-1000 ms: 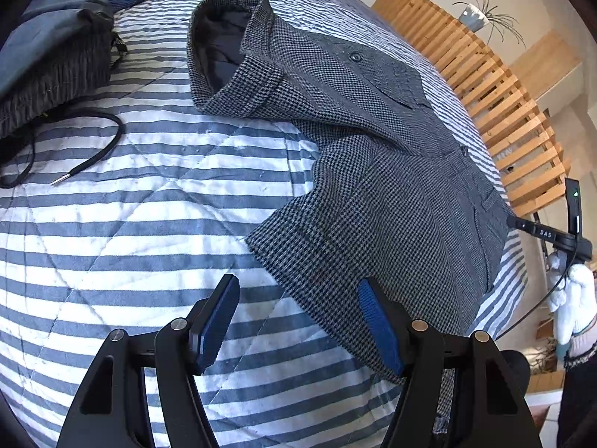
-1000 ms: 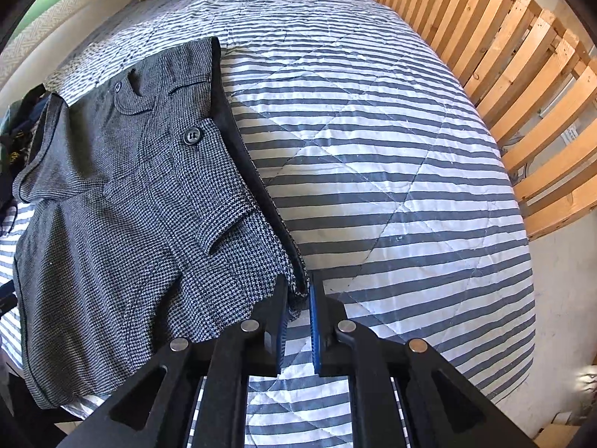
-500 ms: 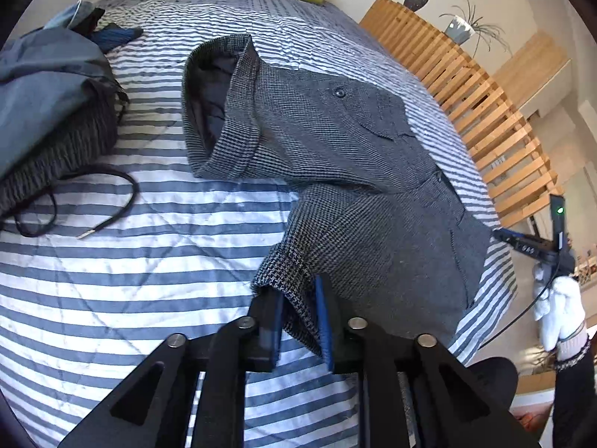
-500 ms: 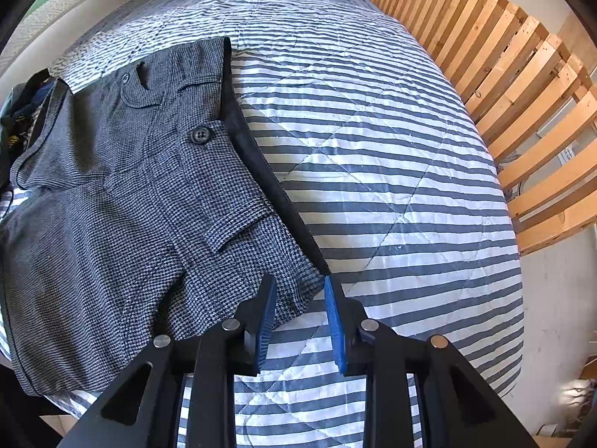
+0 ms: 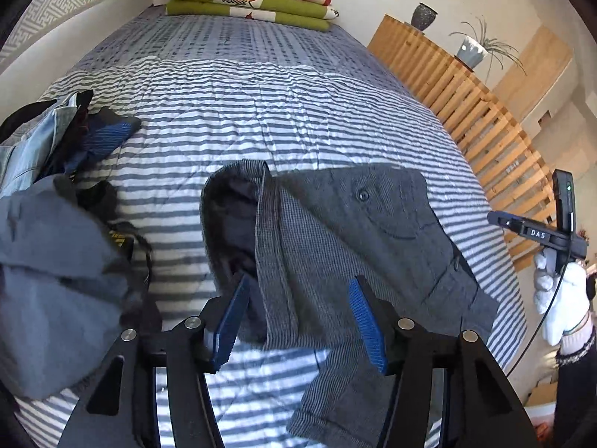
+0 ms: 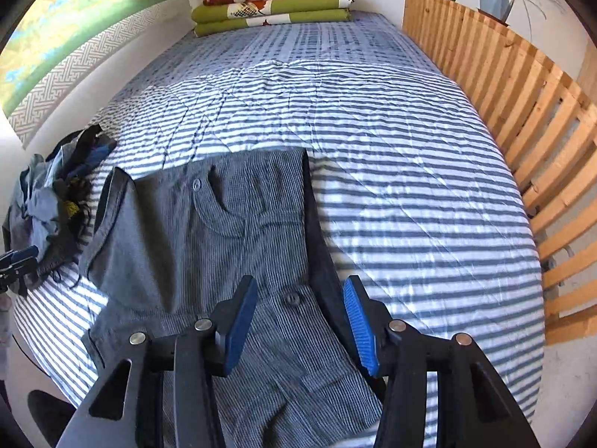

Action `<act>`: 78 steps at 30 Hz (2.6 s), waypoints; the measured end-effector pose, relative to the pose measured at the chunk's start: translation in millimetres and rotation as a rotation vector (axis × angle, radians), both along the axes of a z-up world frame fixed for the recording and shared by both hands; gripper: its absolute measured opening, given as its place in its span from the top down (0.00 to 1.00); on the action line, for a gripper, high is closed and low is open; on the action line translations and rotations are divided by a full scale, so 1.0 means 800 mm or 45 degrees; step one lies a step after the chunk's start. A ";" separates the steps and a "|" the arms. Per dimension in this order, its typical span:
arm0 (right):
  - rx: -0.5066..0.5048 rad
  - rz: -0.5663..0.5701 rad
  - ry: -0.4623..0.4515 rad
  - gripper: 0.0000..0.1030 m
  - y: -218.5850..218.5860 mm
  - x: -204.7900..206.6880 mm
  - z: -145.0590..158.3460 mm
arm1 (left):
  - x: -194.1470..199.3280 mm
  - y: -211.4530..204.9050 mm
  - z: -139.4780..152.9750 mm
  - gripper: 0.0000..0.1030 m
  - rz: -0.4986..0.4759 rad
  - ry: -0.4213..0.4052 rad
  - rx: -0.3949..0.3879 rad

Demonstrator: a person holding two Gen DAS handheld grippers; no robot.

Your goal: Organize objects

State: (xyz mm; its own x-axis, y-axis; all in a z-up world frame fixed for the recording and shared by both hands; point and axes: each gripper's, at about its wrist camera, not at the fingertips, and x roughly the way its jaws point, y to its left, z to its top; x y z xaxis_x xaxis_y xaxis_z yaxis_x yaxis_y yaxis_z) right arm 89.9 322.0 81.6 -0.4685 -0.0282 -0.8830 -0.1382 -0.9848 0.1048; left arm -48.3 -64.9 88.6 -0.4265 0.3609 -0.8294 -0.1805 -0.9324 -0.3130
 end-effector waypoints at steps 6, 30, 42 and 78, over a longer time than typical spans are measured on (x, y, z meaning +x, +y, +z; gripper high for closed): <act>-0.031 -0.027 -0.065 0.56 -0.002 -0.120 -0.056 | -0.111 0.029 -0.071 0.38 0.065 -0.097 -0.043; -0.163 -0.083 0.029 0.98 0.023 -0.192 -0.089 | -0.127 -0.006 -0.091 0.98 0.111 0.070 0.135; -0.267 -0.269 0.204 0.98 0.066 -0.263 -0.069 | -0.189 -0.052 -0.110 0.98 0.308 0.130 0.131; -0.199 -0.417 0.137 0.59 -0.001 0.167 -0.113 | 0.168 0.073 -0.165 0.42 0.083 -0.246 0.315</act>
State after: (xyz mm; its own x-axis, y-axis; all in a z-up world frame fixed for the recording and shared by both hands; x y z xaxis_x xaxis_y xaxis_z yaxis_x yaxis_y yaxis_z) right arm 223.2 321.1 -9.0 -0.5649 0.0080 -0.8251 -0.4234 -0.8611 0.2815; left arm 85.9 -6.7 -43.8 -0.2986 0.5390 -0.7876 -0.0380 -0.8313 -0.5545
